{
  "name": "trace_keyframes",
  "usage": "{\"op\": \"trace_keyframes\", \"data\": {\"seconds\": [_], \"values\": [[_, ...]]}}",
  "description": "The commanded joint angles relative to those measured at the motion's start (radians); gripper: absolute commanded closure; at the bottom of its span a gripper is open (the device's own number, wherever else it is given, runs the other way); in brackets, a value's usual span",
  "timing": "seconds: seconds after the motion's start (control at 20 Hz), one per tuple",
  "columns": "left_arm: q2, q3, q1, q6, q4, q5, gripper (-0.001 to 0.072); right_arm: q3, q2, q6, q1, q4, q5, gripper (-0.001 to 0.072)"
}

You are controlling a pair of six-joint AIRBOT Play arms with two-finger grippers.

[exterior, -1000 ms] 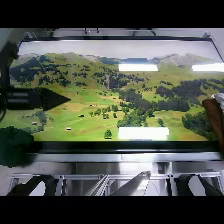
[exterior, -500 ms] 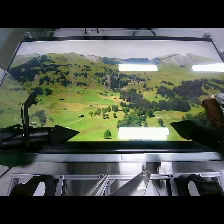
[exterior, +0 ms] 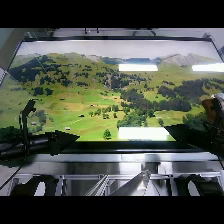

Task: Fold the shirts.

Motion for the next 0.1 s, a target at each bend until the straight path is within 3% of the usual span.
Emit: {"op": "trace_keyframes", "data": {"seconds": [0.0,0.05], "values": [[0.045,-0.002,0.000,-0.002,0.002,0.010,0.0690,-0.001,-0.001,-0.002,0.002,0.002,0.002,0.0692],[0.052,-0.002,0.000,-0.002,0.002,0.008,0.0691,-0.001,-0.001,-0.002,0.002,0.003,0.002,0.0693]]}}
